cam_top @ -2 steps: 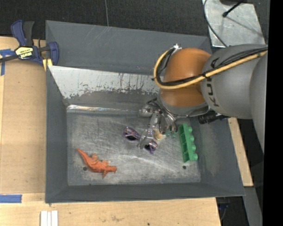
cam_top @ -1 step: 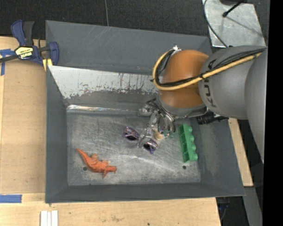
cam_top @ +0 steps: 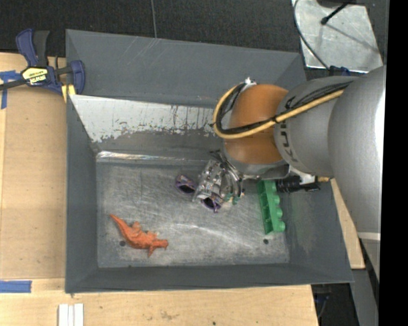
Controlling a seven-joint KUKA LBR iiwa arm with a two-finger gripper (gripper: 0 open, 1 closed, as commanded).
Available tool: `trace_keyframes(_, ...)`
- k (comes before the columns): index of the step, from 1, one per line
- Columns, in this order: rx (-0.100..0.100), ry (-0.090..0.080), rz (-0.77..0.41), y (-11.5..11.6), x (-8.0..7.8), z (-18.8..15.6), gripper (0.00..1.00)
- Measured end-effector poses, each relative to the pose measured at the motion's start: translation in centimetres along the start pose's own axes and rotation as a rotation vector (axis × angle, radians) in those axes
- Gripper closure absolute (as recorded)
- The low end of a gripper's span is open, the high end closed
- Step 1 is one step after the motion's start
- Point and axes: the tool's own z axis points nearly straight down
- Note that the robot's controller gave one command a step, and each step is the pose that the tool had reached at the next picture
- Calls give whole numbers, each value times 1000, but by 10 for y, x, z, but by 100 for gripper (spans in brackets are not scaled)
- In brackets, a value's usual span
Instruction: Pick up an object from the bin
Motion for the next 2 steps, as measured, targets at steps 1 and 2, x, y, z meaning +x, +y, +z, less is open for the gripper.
trace_keyframes(1,0,0,0,0,0,0,100)
trace_keyframes(2,0,0,0,0,-1,-1,100)
